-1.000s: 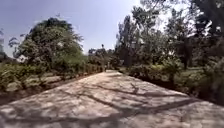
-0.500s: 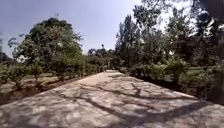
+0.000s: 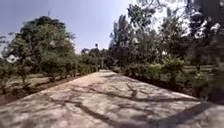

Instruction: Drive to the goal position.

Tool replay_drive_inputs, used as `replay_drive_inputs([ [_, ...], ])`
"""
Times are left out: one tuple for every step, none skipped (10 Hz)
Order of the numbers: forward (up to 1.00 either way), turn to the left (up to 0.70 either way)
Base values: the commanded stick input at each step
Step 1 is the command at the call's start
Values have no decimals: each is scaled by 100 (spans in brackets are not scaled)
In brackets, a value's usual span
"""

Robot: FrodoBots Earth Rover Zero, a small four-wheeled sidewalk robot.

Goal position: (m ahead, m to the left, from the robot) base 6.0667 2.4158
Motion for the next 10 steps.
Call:
replay_drive_inputs([
  [50,0],
  [50,0],
  [50,0],
  [50,0],
  [50,0],
  [50,0],
  [50,0],
  [50,0],
  [50,0],
  [50,0],
])
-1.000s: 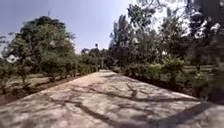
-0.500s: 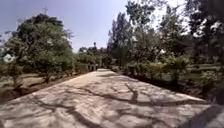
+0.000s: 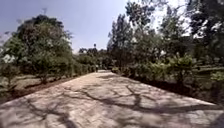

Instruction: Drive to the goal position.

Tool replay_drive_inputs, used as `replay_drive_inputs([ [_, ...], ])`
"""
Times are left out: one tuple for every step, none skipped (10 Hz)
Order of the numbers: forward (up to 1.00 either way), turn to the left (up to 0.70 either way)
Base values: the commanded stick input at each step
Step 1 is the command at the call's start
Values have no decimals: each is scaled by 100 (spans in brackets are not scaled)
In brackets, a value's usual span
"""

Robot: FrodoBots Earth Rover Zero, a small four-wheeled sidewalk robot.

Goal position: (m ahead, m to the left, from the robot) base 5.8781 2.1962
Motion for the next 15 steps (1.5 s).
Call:
replay_drive_inputs([
  [50,0],
  [50,0],
  [50,0],
  [50,0],
  [50,0],
  [50,0],
  [50,0],
  [50,0],
  [50,0],
  [50,0],
  [50,0],
  [50,0],
  [50,0],
  [50,0],
  [50,0],
])
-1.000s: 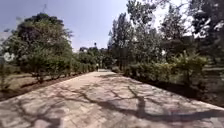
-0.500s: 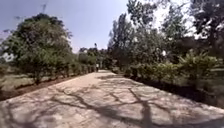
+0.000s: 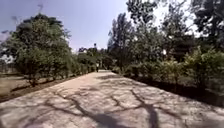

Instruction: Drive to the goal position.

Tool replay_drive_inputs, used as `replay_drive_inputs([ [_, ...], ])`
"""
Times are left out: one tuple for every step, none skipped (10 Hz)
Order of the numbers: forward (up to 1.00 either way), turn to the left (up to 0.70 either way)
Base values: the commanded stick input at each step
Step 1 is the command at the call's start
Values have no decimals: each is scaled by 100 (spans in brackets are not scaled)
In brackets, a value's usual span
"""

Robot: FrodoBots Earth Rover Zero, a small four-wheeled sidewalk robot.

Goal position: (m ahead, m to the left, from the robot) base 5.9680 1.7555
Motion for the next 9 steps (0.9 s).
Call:
replay_drive_inputs([
  [50,8],
  [50,30],
  [50,48],
  [50,27],
  [50,5],
  [50,0],
  [50,0],
  [50,0],
  [50,0],
])
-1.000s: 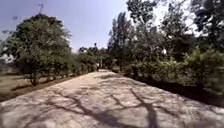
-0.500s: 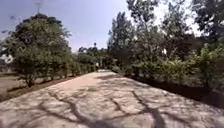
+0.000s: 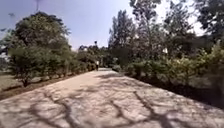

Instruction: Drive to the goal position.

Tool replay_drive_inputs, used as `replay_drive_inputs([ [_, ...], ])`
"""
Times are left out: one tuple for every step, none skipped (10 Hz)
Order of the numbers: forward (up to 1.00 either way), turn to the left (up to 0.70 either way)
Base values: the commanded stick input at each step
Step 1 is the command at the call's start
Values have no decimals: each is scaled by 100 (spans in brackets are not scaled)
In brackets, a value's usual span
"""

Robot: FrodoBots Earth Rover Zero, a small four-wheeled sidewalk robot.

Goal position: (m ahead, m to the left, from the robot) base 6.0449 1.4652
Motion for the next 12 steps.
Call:
replay_drive_inputs([
  [50,0],
  [50,0],
  [50,0],
  [50,0],
  [50,0],
  [50,0],
  [50,0],
  [50,0],
  [50,0],
  [50,0],
  [50,0],
  [50,0],
])
